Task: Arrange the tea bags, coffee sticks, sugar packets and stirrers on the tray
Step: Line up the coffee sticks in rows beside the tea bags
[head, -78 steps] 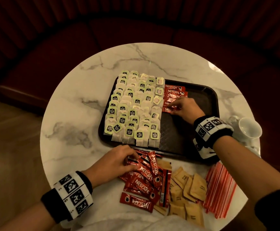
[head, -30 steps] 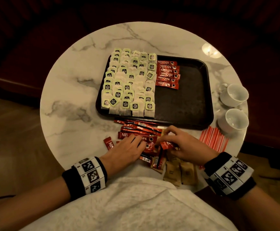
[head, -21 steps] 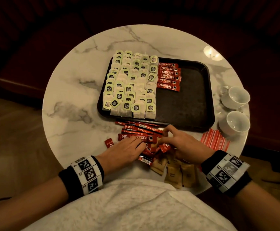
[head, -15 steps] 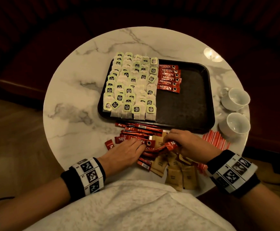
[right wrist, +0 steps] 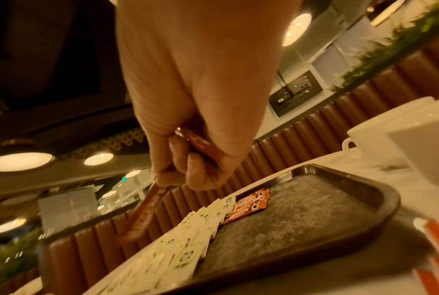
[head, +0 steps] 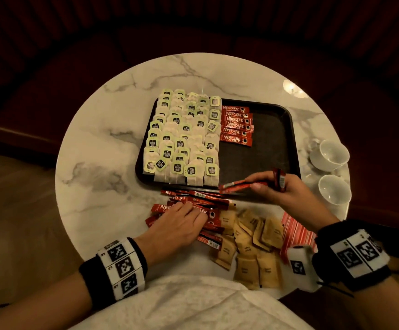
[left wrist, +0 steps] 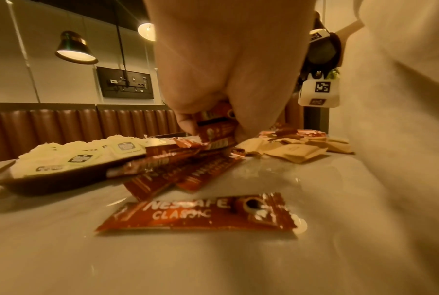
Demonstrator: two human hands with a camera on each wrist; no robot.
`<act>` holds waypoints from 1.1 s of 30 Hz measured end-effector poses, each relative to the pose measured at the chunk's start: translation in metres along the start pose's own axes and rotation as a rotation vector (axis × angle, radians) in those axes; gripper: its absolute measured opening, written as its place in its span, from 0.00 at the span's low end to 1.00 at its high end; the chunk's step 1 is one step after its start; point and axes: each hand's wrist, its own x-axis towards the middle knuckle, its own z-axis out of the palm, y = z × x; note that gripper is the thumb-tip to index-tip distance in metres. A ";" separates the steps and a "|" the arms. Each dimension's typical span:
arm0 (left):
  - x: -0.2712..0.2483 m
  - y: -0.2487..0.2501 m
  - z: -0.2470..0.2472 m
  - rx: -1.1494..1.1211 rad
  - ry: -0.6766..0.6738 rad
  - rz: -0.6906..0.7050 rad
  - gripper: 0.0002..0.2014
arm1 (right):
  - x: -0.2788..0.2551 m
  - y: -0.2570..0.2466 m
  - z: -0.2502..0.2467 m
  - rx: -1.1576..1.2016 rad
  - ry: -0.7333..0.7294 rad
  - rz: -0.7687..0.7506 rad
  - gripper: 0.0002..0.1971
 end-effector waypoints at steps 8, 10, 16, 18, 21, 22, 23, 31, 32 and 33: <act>0.014 -0.021 -0.044 -1.101 0.060 -0.620 0.15 | 0.020 -0.007 0.006 0.159 0.269 0.083 0.09; 0.024 -0.027 -0.050 -1.281 0.138 -0.694 0.12 | 0.027 -0.008 0.009 0.221 0.313 0.137 0.10; 0.054 -0.037 -0.055 -1.508 0.272 -0.804 0.05 | 0.041 -0.011 0.019 0.308 0.313 0.197 0.14; 0.061 -0.036 -0.059 -1.548 0.273 -0.786 0.11 | 0.044 -0.012 0.023 0.319 0.315 0.202 0.15; 0.068 -0.035 -0.061 -1.575 0.240 -0.777 0.11 | 0.046 -0.012 0.027 0.340 0.315 0.214 0.17; 0.069 -0.036 -0.061 -1.574 0.226 -0.785 0.09 | 0.046 -0.012 0.028 0.350 0.310 0.223 0.17; 0.070 -0.037 -0.060 -1.570 0.211 -0.793 0.08 | 0.046 -0.013 0.029 0.350 0.302 0.235 0.16; 0.069 -0.046 -0.051 -1.533 0.219 -0.858 0.09 | 0.047 -0.014 0.007 -0.023 0.199 0.114 0.08; 0.069 -0.046 -0.050 -1.544 0.223 -0.863 0.10 | 0.050 -0.015 0.005 -0.026 0.185 0.120 0.08; 0.070 -0.046 -0.048 -1.556 0.230 -0.866 0.10 | 0.052 -0.017 0.003 -0.023 0.164 0.129 0.08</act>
